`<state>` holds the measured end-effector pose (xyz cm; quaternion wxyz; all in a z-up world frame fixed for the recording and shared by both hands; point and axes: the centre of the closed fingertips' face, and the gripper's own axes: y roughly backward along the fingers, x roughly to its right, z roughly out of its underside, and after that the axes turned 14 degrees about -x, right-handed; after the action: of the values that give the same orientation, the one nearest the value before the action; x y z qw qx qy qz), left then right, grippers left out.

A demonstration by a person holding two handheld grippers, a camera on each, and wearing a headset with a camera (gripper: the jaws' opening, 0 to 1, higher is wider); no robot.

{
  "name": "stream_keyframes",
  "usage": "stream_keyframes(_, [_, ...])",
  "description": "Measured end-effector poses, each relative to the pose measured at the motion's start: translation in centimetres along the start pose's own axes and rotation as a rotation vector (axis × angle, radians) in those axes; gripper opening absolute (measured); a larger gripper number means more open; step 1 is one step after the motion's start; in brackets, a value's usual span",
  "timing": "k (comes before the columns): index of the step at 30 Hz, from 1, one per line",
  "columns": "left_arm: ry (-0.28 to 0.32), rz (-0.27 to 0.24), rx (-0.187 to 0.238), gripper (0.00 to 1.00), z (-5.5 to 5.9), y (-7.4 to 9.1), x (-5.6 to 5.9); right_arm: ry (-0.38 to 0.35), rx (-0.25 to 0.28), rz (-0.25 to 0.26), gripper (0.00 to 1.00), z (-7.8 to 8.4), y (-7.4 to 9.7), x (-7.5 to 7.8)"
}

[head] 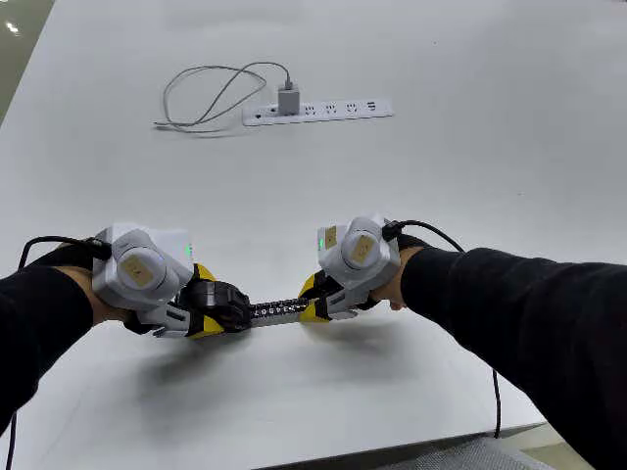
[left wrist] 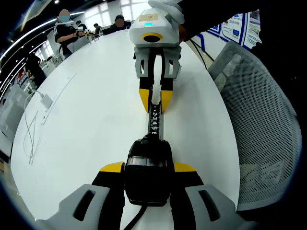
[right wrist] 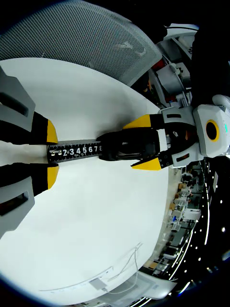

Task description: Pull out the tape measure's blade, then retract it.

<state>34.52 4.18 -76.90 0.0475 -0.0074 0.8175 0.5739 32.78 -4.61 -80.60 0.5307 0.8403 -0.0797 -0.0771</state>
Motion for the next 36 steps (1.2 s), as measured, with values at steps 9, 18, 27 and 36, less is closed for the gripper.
stream_keyframes(9, [-0.001, -0.002, -0.005, 0.31, 0.0, 0.0, 0.0, -0.001, 0.004, 0.008, 0.10, 0.2, 0.1, 0.0])
stream_keyframes(18, [-0.001, -0.002, -0.009, 0.31, 0.0, 0.0, -0.1, 0.000, -0.004, 0.010, 0.10, 0.4, 0.2, 0.1])
stream_keyframes(27, [-0.001, -0.004, -0.008, 0.31, 0.1, -0.1, -0.2, -0.008, -0.004, 0.008, 0.10, 0.5, 0.3, 0.0])
stream_keyframes(36, [-0.006, -0.005, -0.007, 0.31, 0.1, -0.2, -0.2, -0.001, -0.013, 0.009, 0.10, 1.0, 0.5, 0.0])
